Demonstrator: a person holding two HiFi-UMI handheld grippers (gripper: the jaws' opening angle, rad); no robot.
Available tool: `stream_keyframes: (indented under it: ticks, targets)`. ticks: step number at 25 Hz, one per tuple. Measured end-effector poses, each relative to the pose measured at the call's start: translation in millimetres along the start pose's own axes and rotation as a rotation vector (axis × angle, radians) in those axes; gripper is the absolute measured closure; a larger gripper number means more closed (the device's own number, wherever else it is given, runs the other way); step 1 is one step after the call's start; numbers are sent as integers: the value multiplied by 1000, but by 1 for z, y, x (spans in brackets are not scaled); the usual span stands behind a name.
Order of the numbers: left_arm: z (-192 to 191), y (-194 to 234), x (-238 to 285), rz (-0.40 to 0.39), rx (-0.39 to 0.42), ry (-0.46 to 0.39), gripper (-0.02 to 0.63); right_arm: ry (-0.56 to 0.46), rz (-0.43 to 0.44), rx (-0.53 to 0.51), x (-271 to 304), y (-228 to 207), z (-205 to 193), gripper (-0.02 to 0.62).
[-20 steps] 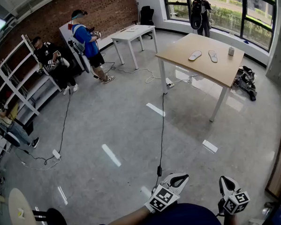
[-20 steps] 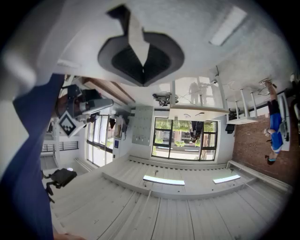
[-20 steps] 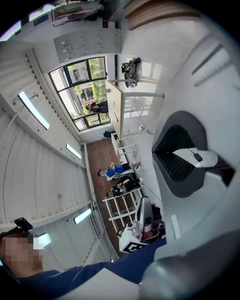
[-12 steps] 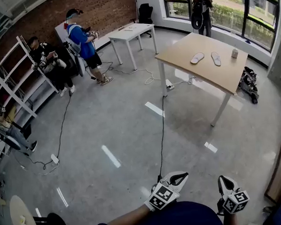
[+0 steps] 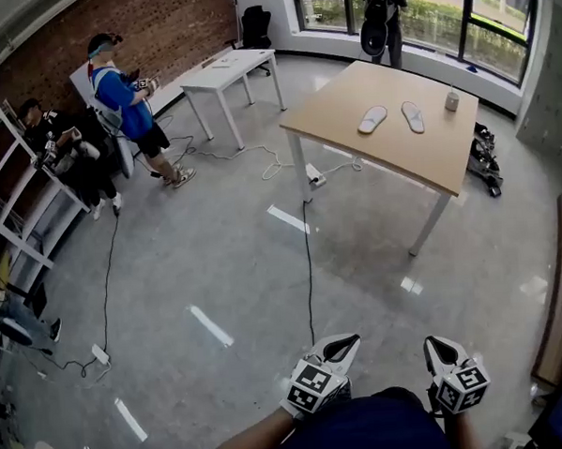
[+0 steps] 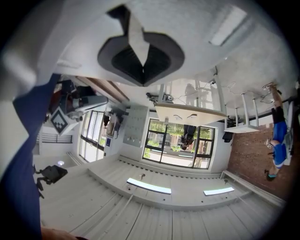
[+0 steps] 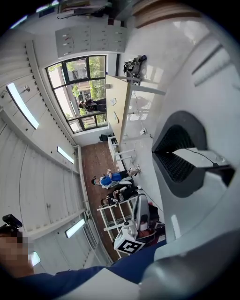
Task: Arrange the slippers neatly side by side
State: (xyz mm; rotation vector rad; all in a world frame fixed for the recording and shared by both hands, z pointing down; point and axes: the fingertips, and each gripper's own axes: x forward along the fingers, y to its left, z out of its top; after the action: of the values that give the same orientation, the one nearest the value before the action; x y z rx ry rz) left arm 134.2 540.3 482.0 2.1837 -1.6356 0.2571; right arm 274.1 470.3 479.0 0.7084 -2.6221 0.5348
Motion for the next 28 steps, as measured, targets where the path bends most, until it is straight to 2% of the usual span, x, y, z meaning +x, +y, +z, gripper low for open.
stream_keyframes:
  ticks: [4,7,12,20,23,28]
  targets:
    - [-1,19,26,6,-7,43,601,7,-18,17,17,-22,-2,589]
    - [10,22,47,-7,-16,54,601,-3,-41,33,29,-42,11,589]
    - [6,44,90,44,-10,87,601,2,3,47,61,-90,19,591]
    - [69,53,171,80,-37,51,601,-2,57,18,95,-159,70,591]
    - [96,49,209,86,-35,51,601,7,69,26,102,-200,79,591]
    - [109,55,237,119,-16,42,601,-5,74,20,110,-236,95,591]
